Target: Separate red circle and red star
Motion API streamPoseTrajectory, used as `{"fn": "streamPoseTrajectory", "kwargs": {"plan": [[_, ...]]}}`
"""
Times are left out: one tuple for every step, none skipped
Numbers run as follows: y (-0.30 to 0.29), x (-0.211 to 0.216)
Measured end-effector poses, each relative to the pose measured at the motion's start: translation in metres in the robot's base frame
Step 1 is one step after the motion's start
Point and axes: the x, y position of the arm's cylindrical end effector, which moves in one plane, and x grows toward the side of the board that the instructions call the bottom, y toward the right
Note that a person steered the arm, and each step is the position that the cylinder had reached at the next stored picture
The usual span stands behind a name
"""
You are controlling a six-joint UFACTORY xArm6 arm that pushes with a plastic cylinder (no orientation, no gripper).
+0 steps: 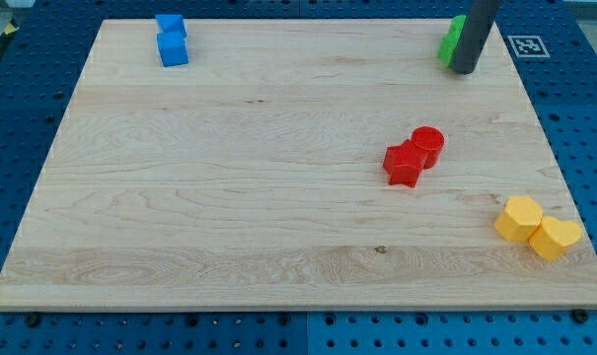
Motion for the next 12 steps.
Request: {"fn": "streamPoseTrajectory", "kwargs": {"plan": [[-0.005,0.041],[0.001,0.103],[0.001,0.116],[0.001,0.116],[0.001,0.117],[0.001,0.117],[0.001,0.12],[-0.006,0.145],[-0.045,0.144],[-0.082,0.146],[-0.114,0.149],[-0.128,0.155]]}}
